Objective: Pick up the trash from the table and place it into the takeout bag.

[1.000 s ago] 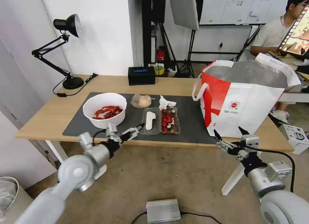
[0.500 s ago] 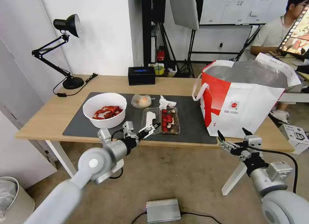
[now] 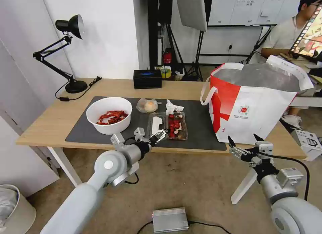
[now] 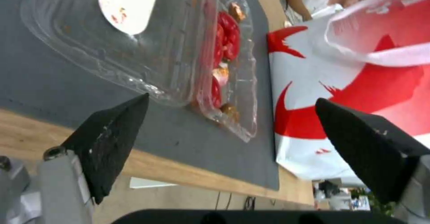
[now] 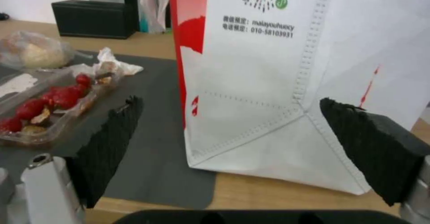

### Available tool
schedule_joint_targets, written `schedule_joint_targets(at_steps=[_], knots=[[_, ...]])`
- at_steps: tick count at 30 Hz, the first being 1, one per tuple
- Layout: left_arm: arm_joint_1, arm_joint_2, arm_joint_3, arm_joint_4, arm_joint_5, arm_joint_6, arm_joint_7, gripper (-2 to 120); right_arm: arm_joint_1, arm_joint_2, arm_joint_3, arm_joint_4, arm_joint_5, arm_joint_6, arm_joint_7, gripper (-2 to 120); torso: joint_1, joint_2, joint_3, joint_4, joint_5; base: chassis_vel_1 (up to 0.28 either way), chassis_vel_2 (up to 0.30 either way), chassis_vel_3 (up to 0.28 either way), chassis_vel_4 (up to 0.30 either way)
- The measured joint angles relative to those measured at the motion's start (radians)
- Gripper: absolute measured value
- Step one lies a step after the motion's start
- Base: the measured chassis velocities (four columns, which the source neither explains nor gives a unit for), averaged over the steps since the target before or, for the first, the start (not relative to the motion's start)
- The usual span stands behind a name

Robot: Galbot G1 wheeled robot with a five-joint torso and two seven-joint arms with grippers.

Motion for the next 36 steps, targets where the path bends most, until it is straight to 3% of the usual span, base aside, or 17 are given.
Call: schedule_joint_targets(at_steps=[15,36], knots=[[0.006,-0.056,0.001,-0.009,-0.001,-0.004,-0.066,100,0.005,0.006,-0.008,-0.008,-0.002,-0.001,0.015,100,0.000,0.000,0.000,0.0000,-0.0001,0.000,0.000,0.000,0.000],[-0.027,-0.093,0.013,0.043,0.024,-0.005,-0.070,100,0.010,0.014,-0.008,-0.028,-0.005,-0.001,0.025,100,0.000,0.000,0.000,0.0000,-0.0001,0.000,0.000,0.000,0.000]])
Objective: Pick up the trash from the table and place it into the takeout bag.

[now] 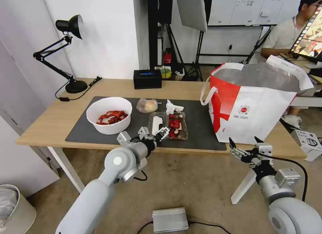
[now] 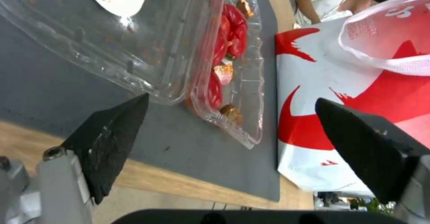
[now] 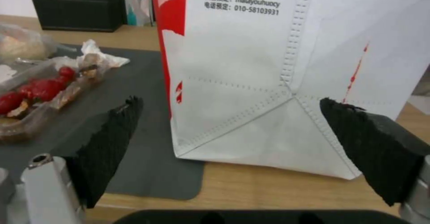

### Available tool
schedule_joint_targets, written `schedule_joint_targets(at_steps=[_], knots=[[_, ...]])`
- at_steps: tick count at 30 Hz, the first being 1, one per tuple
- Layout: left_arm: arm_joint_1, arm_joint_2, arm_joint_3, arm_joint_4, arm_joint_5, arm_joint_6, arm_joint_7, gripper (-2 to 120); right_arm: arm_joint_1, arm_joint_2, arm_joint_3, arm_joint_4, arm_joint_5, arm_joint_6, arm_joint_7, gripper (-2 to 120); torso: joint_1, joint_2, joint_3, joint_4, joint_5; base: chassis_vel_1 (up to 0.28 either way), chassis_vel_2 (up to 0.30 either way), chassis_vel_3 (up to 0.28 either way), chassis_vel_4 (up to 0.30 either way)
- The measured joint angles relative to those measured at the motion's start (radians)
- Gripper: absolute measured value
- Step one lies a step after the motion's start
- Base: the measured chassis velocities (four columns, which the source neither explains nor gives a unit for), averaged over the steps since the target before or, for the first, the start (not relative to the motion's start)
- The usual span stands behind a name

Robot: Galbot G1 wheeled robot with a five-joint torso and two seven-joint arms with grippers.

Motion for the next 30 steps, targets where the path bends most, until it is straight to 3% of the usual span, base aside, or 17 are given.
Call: schedule_joint_targets(at_steps=[12,30], knots=[[0.028,0.016,-0.006,-0.038,-0.005,0.004,0.003,100,0.000,0.002,0.001,-0.009,-0.002,0.001,0.008,100,0.000,0.000,0.000,0.0002,-0.0001,0.000,0.000,0.000,0.000],[0.001,-0.023,0.004,0.037,0.072,-0.005,0.026,100,-0.004,0.013,-0.001,-0.013,-0.006,0.010,0.011,100,0.000,0.000,0.000,0.0000,0.0000,0.000,0.000,0.000,0.000]])
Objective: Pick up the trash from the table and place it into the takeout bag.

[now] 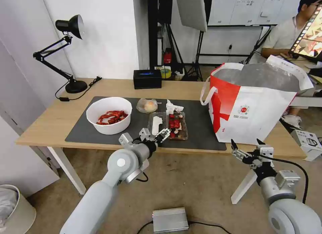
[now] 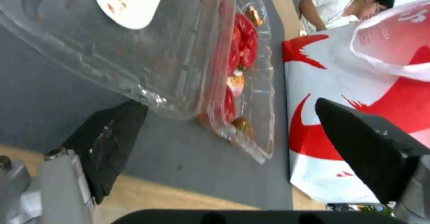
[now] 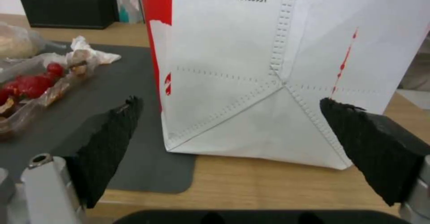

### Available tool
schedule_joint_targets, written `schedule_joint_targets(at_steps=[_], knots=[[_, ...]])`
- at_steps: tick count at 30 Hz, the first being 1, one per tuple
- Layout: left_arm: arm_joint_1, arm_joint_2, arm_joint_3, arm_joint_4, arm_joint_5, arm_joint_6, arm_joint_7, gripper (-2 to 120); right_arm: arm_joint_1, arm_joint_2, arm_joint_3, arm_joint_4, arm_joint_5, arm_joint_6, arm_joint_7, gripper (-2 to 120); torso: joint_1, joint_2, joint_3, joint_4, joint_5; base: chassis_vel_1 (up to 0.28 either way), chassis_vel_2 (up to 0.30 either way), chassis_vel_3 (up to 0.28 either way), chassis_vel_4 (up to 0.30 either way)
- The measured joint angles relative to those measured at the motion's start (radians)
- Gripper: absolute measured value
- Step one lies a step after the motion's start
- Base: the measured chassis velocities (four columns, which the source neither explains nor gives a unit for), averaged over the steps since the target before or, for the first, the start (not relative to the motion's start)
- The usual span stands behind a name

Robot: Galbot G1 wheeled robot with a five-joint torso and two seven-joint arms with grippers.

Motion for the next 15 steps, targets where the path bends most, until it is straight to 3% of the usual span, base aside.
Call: schedule_joint_targets(at_steps=[15], knots=[[0.013,0.028,0.003,-0.021,0.067,-0.009,0.089,100,0.000,0.007,-0.002,-0.018,-0.003,0.012,-0.005,100,0.000,0.000,0.000,0.0001,0.0000,0.000,0.000,0.000,0.000]])
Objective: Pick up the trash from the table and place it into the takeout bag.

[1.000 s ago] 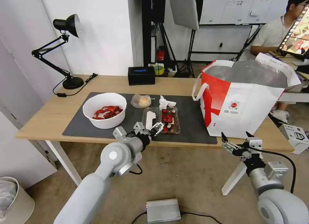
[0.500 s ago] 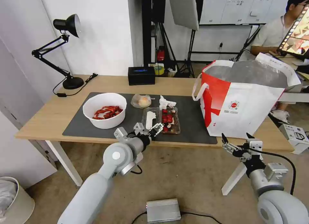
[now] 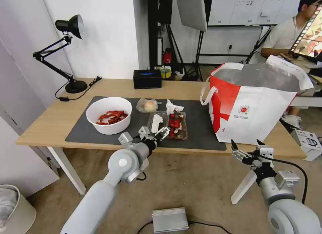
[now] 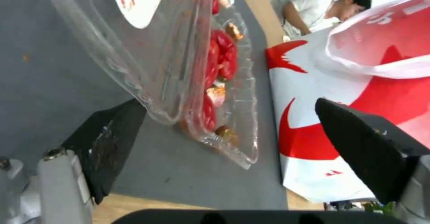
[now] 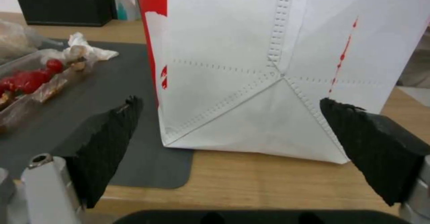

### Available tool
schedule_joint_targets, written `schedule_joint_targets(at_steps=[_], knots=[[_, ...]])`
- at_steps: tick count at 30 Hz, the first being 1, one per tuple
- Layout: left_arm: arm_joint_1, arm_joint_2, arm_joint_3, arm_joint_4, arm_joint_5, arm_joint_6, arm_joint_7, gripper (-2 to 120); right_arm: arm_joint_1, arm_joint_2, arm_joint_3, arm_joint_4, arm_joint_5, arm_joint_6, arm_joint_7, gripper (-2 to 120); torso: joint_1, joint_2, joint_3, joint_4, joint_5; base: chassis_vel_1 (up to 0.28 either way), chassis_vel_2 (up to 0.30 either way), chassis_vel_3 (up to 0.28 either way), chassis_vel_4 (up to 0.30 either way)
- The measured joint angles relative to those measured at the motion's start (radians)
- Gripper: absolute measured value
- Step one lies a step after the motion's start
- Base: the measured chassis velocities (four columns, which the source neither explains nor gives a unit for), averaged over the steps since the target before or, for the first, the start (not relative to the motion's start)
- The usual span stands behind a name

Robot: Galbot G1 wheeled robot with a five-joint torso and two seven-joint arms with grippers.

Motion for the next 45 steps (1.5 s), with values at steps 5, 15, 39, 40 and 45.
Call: schedule_joint_targets(at_steps=[5,15,39,40,45], knots=[[0.002,0.008,-0.002,-0.004,0.016,-0.001,0.028,100,0.000,0.003,-0.002,-0.002,-0.004,0.001,-0.002,100,0.000,0.000,0.000,0.0000,0.0000,0.000,0.000,0.000,0.000],[0.019,0.025,0.012,-0.021,0.098,0.000,0.154,100,-0.003,0.008,-0.001,-0.007,-0.017,0.003,-0.007,100,0.000,0.000,0.000,0.0000,0.0000,0.000,0.000,0.000,0.000],[0.017,0.049,0.093,0.001,0.263,-0.035,0.365,100,-0.016,0.021,0.003,-0.011,0.002,0.028,-0.024,100,0.000,0.000,0.000,0.0000,0.0000,0.000,0.000,0.000,0.000],[0.005,0.057,0.105,0.017,0.293,-0.040,0.379,100,-0.016,0.020,0.001,-0.004,0.021,0.028,-0.028,100,0.000,0.000,0.000,-0.0001,0.0000,0.000,0.000,0.000,0.000],[-0.037,0.081,0.133,0.066,0.359,-0.065,0.406,95,-0.005,0.010,-0.011,0.012,0.078,0.020,-0.045,100,0.000,0.000,0.000,0.0000,-0.0001,0.000,0.000,0.000,0.000]])
